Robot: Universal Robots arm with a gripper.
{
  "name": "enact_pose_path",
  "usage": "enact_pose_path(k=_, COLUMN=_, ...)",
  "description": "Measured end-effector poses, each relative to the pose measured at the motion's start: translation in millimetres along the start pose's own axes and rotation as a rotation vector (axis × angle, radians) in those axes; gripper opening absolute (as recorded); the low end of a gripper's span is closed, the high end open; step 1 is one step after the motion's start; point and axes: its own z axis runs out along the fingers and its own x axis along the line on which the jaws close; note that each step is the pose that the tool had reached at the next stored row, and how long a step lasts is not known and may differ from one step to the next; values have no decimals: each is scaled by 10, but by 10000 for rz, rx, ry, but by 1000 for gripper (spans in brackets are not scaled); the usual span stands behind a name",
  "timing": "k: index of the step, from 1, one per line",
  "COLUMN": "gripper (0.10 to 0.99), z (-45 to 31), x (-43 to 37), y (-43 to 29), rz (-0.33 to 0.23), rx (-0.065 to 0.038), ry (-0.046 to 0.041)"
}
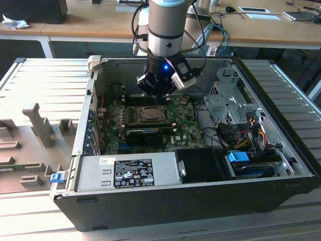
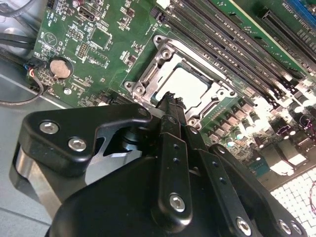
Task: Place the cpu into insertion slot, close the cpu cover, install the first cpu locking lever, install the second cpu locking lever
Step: 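Install the second cpu locking lever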
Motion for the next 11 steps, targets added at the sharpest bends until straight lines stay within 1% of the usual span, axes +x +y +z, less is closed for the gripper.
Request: enact_pose_path(k=11, gripper=106, z=-4, x=3, y=-33, rz=1, rx=-3, ry=0)
